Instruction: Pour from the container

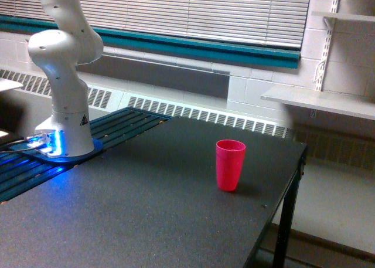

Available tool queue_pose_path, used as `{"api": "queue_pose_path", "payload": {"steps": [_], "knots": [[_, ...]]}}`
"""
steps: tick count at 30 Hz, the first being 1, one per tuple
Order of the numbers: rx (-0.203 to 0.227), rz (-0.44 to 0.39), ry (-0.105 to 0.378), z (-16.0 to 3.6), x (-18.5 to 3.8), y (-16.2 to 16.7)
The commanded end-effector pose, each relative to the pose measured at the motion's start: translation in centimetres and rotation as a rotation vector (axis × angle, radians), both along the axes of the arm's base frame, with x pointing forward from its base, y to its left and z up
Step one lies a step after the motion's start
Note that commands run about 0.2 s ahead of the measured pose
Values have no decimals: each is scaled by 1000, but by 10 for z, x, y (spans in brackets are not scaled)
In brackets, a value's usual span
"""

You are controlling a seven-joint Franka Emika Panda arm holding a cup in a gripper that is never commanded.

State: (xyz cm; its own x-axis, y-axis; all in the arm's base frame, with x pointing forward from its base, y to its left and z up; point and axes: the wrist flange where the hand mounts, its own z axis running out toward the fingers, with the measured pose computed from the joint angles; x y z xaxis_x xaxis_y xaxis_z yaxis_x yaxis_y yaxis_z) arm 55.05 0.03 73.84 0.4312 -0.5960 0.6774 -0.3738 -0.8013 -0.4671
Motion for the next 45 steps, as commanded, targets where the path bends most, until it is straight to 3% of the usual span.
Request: {"api": "queue_pose_path", "payload": {"steps": [1,14,21,36,45], "knots": [[-1,-1,-25,12,-6,0],[-18,0,-20,0,-6,-1],[-62,11,10,-19,0,4],[-149,49,108,-89,16,10],[-176,54,151,-136,12,1]]}}
